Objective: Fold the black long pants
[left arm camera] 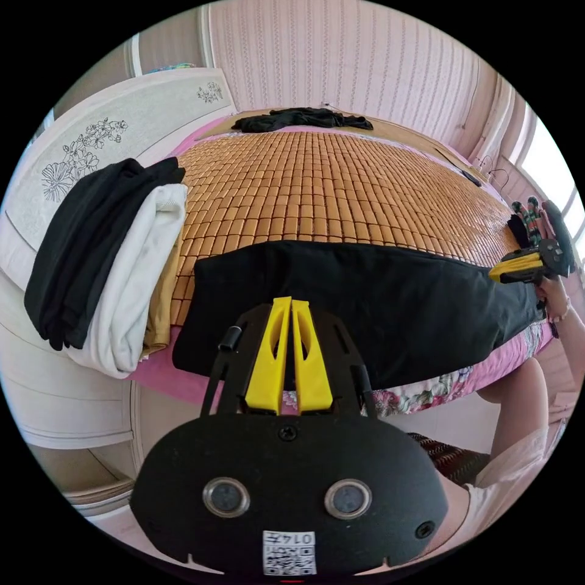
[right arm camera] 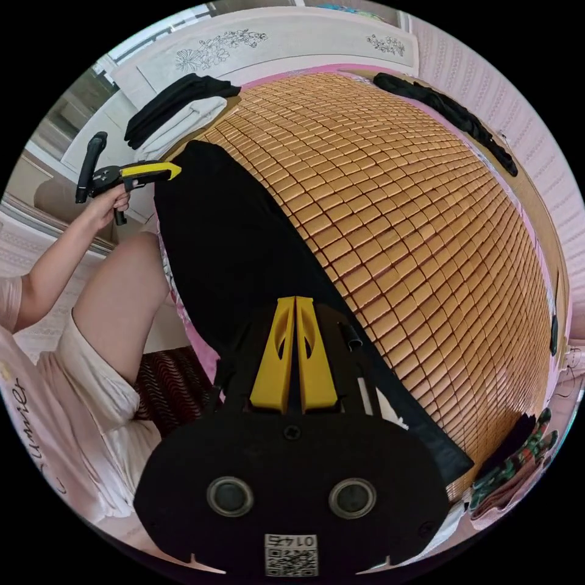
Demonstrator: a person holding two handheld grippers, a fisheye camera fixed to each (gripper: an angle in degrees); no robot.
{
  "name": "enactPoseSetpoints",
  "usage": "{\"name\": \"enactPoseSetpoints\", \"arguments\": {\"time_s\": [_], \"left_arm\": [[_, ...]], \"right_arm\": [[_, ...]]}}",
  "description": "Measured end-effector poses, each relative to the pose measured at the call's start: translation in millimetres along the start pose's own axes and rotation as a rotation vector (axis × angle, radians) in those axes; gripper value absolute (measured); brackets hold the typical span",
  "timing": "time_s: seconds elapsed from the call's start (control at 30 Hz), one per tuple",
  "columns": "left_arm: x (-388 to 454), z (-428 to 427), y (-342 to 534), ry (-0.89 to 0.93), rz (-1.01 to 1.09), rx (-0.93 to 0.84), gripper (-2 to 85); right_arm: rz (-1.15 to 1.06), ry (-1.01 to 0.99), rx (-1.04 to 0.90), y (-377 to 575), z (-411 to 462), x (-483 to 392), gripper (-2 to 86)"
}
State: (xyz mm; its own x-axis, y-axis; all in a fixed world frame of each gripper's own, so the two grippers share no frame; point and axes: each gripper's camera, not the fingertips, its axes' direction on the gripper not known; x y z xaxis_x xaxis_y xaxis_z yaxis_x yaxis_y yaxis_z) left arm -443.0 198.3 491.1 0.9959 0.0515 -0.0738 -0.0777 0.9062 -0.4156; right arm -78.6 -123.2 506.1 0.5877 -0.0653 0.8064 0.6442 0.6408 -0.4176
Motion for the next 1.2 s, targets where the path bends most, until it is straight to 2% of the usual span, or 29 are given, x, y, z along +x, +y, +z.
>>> {"name": "enactPoseSetpoints", "arguments": {"time_s": [0.03,0.07,0.13,0.2,0.3,0.33,0.37,0.47,0.6,0.7,0.73,0.8,0.9,0.97,1.07,1.13,1.2], "left_arm": [[0,10,6,0.006,-0.005,-0.017,-1.0],[0,5,13,0.005,-0.013,0.036,-1.0],[8,-4,19,-0.018,0.005,0.042,-1.0],[27,-27,26,-0.029,0.073,0.120,-1.0],[86,-56,33,0.104,0.263,0.199,-1.0],[114,-61,34,0.198,0.316,0.201,-1.0],[143,-61,35,0.289,0.359,0.184,-1.0],[215,-53,38,0.407,0.421,0.152,-1.0],[268,-23,40,0.419,0.487,0.100,-1.0],[292,14,53,0.373,0.618,-0.016,-1.0],[286,12,67,0.402,0.596,0.118,-1.0],[284,15,82,0.398,0.604,0.201,-1.0],[297,13,85,0.331,0.687,0.193,-1.0],[298,15,89,0.339,0.671,0.203,-1.0],[299,17,89,0.358,0.665,0.188,-1.0],[301,18,88,0.359,0.677,0.180,-1.0],[301,20,90,0.366,0.670,0.183,-1.0]], "right_arm": [[-0.002,0.021,-0.097,-20,21,-3,-0.3],[-0.008,0.039,-0.187,-35,41,-6,-0.3],[-0.008,0.055,-0.186,-51,47,-8,-0.4],[-0.021,0.063,-0.198,-65,55,-11,-0.4],[-0.094,0.114,-0.254,-91,70,-19,-0.4],[-0.091,0.107,-0.290,-104,76,-18,-0.4],[-0.069,0.074,-0.323,-116,81,-14,-0.4],[-0.017,-0.016,-0.375,-140,92,1,-0.5],[-0.019,-0.007,-0.384,-158,102,2,-0.5],[-0.022,0.061,-0.362,-166,110,-6,-0.5],[-0.033,0.097,-0.357,-169,113,-9,-0.5],[-0.054,0.135,-0.367,-176,117,-13,-0.5],[-0.074,0.125,-0.376,-183,118,-10,-0.5],[-0.082,0.062,-0.407,-186,110,-2,-0.5],[-0.068,0.137,-0.328,-183,103,9,-0.5],[-0.067,0.127,-0.447,-179,129,17,-0.6],[-0.021,0.098,-0.409,-182,131,26,-0.7]]}}
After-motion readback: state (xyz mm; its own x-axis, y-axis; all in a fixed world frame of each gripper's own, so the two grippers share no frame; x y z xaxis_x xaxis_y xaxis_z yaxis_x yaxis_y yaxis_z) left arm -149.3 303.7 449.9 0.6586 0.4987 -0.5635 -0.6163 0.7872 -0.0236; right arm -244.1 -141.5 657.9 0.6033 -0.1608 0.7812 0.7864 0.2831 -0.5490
